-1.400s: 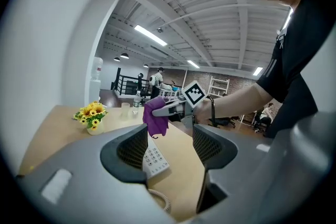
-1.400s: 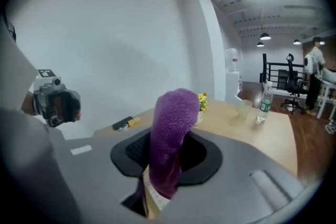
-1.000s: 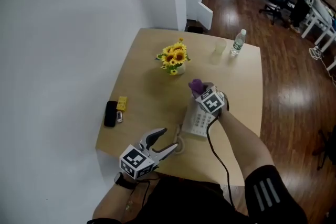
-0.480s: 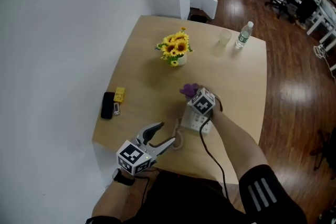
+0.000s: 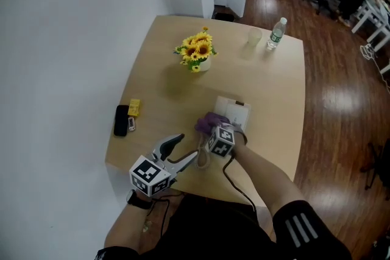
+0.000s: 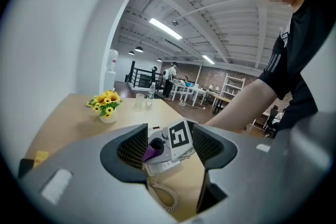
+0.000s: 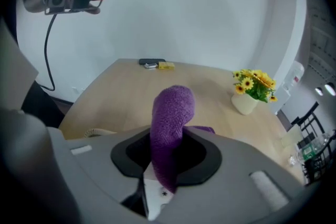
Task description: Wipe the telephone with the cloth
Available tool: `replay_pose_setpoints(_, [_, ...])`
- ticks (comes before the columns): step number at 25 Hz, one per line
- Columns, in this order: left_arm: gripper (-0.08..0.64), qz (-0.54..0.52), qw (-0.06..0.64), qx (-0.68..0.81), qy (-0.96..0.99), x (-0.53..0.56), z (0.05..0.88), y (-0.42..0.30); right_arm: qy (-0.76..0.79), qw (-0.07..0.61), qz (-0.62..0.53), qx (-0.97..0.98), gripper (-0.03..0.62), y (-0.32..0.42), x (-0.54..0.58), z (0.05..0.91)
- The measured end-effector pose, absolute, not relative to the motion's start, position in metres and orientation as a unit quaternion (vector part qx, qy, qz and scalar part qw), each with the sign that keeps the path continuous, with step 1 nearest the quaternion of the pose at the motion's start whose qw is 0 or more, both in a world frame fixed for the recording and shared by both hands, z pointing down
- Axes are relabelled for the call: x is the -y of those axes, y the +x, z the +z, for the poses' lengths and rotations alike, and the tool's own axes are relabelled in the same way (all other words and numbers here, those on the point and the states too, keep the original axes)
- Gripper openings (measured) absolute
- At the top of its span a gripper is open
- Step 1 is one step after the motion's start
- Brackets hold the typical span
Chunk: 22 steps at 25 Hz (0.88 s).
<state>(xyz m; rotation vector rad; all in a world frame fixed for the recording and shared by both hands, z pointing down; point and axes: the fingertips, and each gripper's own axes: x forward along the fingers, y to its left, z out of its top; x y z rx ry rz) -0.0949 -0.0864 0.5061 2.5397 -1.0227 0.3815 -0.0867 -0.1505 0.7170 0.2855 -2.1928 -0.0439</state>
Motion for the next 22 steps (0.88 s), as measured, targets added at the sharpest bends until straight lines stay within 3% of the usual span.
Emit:
replay_pose_setpoints(13, [0.262, 0.161, 0.197, 0.362, 0.897, 0.089, 0.521, -0.091, 0.059, 0.459, 0.032, 0.886, 0.104, -0.082, 0.07, 0.755])
replay_pose_setpoints(22, [0.262, 0.222, 0.253, 0.364, 0.868, 0.138, 0.584, -0.063, 0.136, 0.354, 0.112, 0.919, 0.104, -0.033, 0.06, 0.691])
